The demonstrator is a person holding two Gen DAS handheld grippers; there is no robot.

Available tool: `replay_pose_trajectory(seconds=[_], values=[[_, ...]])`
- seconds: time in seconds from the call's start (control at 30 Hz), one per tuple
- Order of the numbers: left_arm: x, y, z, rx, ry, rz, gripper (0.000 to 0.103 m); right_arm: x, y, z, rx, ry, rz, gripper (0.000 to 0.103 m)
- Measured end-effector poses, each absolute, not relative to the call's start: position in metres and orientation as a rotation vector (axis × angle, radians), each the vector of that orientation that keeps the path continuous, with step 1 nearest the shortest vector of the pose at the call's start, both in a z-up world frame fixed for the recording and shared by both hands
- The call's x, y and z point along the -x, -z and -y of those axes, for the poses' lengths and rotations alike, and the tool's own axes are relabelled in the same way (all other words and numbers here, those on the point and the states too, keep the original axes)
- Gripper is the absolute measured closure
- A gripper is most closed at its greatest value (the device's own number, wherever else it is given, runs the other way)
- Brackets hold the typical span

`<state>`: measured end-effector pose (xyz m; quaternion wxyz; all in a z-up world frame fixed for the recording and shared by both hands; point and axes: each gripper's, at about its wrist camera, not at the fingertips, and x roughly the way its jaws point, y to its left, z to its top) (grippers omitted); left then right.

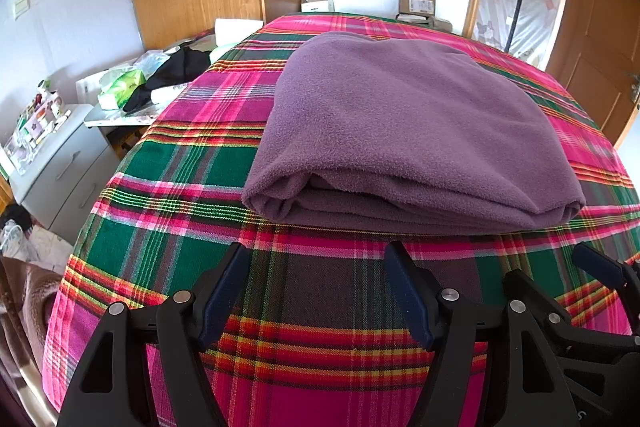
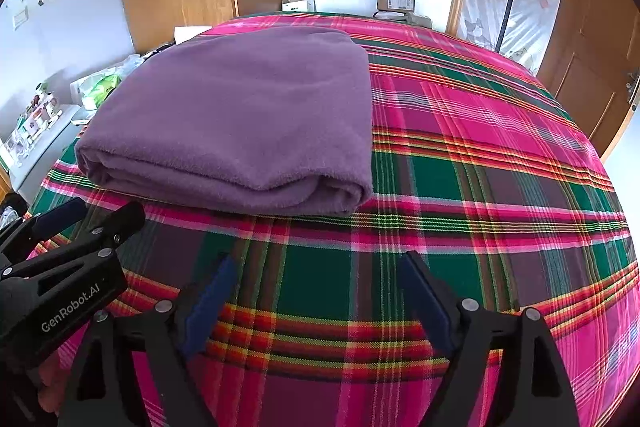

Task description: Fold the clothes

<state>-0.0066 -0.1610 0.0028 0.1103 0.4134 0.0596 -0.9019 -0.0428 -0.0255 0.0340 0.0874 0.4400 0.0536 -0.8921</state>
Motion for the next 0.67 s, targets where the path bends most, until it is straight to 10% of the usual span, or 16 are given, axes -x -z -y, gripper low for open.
replay_pose_trajectory(seconds=[0.67], values=[[0.0061,-0.0029,0.1614,-1.218,2.656,-0.170,0.031,0.0436,-0.0341,0.0240,-1.310,2.656,-0.160,0.018]])
